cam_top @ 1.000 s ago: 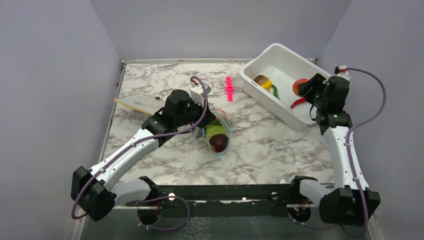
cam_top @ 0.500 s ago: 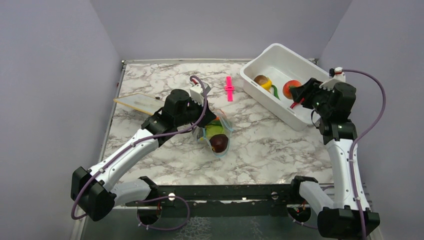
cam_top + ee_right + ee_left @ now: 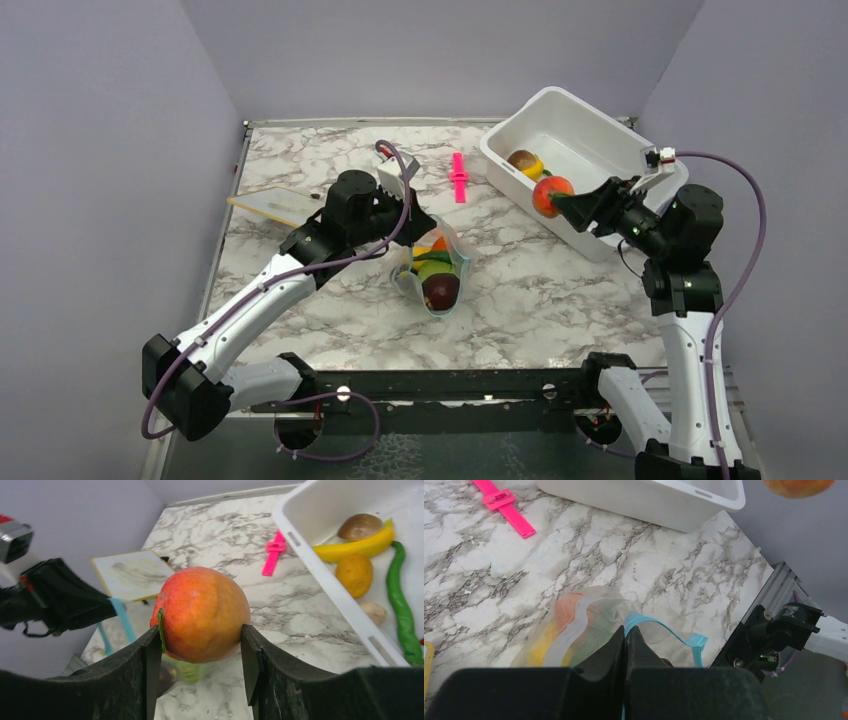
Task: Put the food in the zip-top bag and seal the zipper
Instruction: Place the fake fruit in the zipper food storage bag.
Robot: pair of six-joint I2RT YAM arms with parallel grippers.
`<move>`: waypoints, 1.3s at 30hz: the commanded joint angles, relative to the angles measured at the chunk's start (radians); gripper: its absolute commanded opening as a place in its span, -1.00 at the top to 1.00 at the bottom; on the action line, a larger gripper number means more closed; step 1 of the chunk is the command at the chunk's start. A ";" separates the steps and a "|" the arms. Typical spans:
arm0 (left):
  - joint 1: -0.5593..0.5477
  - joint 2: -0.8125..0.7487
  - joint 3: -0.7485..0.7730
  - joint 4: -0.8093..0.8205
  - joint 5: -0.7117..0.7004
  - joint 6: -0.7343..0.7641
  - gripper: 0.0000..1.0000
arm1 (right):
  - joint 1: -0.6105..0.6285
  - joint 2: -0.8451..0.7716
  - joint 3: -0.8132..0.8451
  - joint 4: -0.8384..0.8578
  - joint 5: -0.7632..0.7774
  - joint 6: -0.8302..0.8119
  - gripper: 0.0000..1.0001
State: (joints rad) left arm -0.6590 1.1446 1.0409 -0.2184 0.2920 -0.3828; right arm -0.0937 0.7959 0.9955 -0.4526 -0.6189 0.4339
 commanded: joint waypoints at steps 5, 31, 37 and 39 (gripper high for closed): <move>-0.004 0.053 0.051 0.029 -0.024 -0.038 1.00 | 0.092 -0.035 -0.021 0.025 -0.214 0.029 0.35; -0.004 0.109 0.025 0.059 -0.042 -0.065 1.00 | 0.386 0.035 -0.197 0.252 -0.170 0.133 0.36; -0.003 0.101 0.035 0.056 -0.031 -0.072 1.00 | 0.557 0.062 -0.192 0.299 -0.051 0.163 0.36; -0.004 0.101 0.041 0.053 -0.018 -0.078 1.00 | 0.616 0.093 -0.187 0.303 -0.009 0.157 0.36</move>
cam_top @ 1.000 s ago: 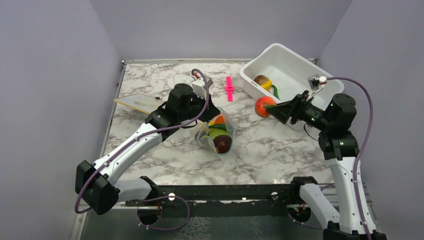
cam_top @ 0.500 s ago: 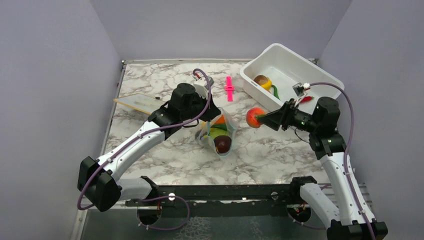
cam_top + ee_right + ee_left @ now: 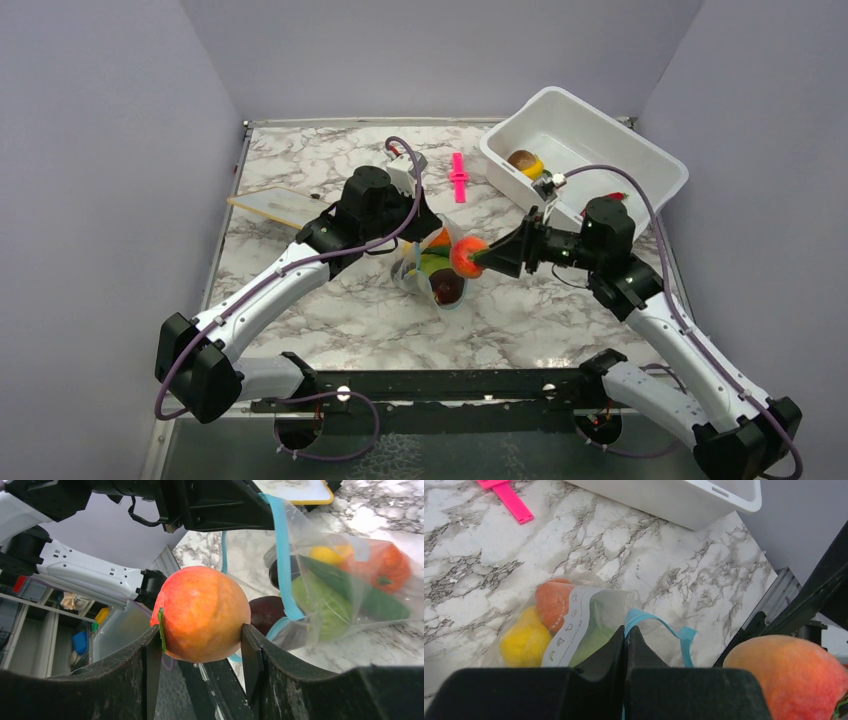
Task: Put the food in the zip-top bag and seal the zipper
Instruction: Place the fake fruit in the zipper food storage bag.
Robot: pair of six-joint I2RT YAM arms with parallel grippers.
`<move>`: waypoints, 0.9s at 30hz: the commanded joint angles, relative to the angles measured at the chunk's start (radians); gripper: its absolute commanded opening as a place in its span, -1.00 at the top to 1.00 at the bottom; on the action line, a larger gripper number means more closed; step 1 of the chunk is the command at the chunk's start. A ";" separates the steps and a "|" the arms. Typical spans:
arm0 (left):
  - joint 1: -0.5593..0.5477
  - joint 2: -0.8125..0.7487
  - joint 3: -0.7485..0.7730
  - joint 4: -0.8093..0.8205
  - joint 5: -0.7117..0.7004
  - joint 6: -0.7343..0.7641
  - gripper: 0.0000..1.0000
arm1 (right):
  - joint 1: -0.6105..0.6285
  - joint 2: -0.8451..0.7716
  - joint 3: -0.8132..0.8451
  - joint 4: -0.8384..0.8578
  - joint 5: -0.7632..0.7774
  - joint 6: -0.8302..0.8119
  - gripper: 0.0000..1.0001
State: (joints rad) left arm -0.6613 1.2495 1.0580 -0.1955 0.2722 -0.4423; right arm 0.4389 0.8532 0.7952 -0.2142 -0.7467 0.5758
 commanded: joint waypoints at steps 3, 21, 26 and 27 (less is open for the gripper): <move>-0.002 -0.008 0.024 0.029 0.032 -0.037 1.00 | 0.175 0.090 0.030 0.069 0.187 0.014 0.36; -0.001 -0.049 0.028 0.056 0.147 -0.149 1.00 | 0.280 0.218 0.070 0.060 0.484 -0.083 0.33; -0.001 -0.042 0.028 0.105 0.185 -0.205 1.00 | 0.290 0.232 0.090 0.032 0.531 -0.092 0.10; -0.001 -0.042 0.029 0.105 0.180 -0.205 1.00 | 0.291 0.231 0.098 0.015 0.545 -0.100 0.05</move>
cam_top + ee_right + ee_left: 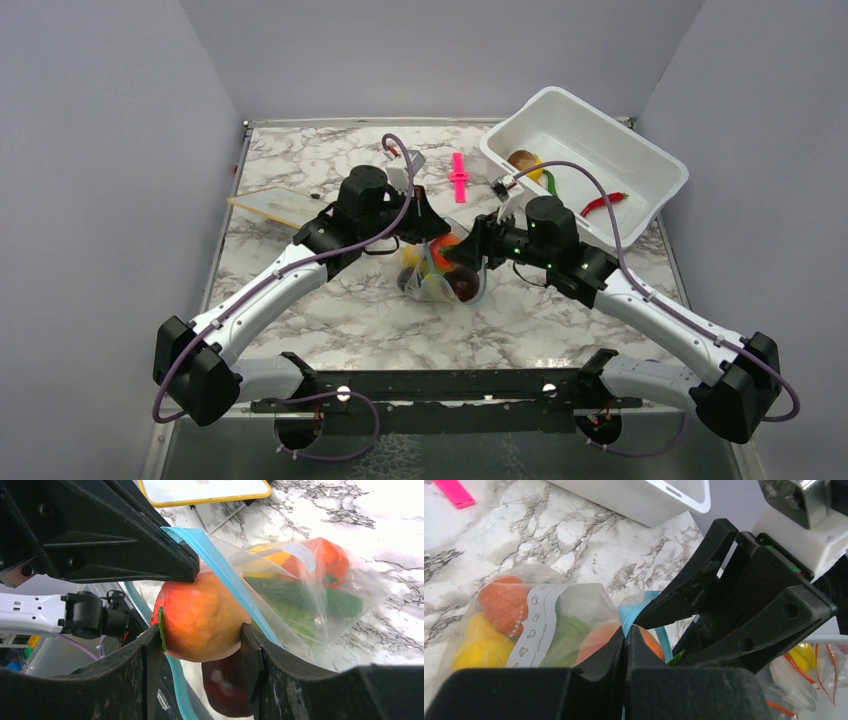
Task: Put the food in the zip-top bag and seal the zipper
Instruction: Place the fake fruit in the zipper food storage bag, then zip the zipper food storage bag at the center of the board.
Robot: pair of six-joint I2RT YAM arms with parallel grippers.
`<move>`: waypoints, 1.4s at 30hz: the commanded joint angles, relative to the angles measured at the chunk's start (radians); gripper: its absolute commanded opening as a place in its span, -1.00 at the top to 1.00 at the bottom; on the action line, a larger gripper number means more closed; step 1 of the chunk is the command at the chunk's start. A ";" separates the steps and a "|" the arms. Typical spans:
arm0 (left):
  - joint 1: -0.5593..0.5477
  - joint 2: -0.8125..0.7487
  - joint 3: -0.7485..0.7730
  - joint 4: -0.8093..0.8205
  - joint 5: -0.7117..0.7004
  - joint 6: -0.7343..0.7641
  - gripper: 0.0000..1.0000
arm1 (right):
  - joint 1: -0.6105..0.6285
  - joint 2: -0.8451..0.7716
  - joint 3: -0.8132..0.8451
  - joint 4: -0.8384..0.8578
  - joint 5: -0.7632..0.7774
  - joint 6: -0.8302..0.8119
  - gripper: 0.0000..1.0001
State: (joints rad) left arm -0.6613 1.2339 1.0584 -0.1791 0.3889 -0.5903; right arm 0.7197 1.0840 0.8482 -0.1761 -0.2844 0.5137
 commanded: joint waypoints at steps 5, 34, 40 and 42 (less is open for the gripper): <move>-0.001 -0.027 0.023 0.105 0.043 -0.062 1.00 | 0.010 -0.043 0.077 -0.128 0.123 -0.126 -0.27; 0.000 0.032 0.046 0.172 -0.019 -0.138 1.00 | 0.126 -0.052 -0.001 -0.021 -0.049 -0.173 0.00; 0.000 0.039 0.053 0.171 -0.017 -0.144 1.00 | 0.155 0.020 -0.006 -0.012 0.028 -0.200 0.01; 0.000 0.039 0.053 0.170 -0.020 -0.144 1.00 | 0.168 0.042 -0.010 -0.002 0.032 -0.204 0.05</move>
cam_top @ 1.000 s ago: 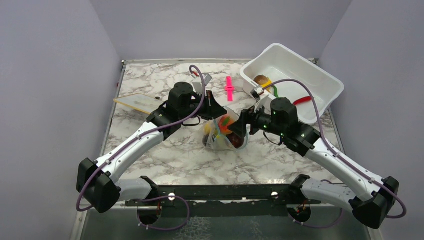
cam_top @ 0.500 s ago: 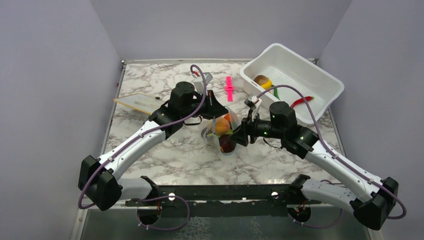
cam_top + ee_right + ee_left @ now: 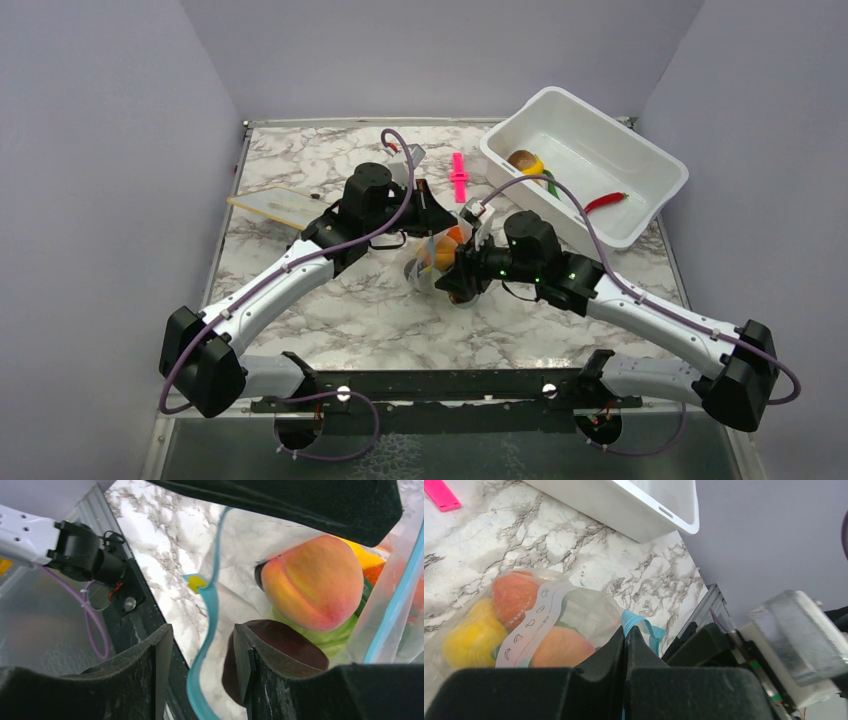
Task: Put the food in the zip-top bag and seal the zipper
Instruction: Zip the zipper food storage bag at the center of the board.
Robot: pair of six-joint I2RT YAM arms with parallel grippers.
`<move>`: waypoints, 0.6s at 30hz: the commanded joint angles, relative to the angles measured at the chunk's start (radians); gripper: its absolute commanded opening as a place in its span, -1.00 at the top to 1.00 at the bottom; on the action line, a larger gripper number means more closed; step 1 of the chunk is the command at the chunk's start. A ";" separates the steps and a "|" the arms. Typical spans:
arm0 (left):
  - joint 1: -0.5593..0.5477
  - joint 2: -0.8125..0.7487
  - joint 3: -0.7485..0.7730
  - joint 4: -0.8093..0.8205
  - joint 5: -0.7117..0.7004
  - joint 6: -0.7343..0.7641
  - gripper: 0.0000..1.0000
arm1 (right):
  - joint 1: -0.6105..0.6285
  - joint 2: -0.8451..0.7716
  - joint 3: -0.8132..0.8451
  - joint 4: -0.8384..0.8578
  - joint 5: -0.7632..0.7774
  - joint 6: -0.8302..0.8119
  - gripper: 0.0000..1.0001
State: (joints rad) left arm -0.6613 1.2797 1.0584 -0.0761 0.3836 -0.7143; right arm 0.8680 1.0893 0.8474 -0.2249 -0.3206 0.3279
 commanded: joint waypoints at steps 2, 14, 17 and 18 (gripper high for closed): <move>0.000 -0.006 0.053 0.068 -0.017 -0.022 1.00 | 0.028 0.053 -0.013 0.058 0.071 -0.018 0.09; 0.003 -0.027 0.044 0.072 -0.017 0.047 0.43 | 0.039 0.031 0.000 0.084 0.074 0.005 0.98; 0.003 -0.058 0.062 0.035 -0.030 0.172 0.19 | 0.039 0.001 -0.009 0.090 0.084 0.026 0.98; 0.003 -0.072 0.069 0.016 -0.040 0.223 0.14 | 0.039 -0.011 -0.011 0.090 0.092 0.031 0.98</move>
State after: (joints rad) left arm -0.6609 1.2758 1.0683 -0.0536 0.3737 -0.6708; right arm 0.8997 1.1393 0.8452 -0.1925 -0.2619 0.3286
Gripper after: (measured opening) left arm 0.367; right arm 0.015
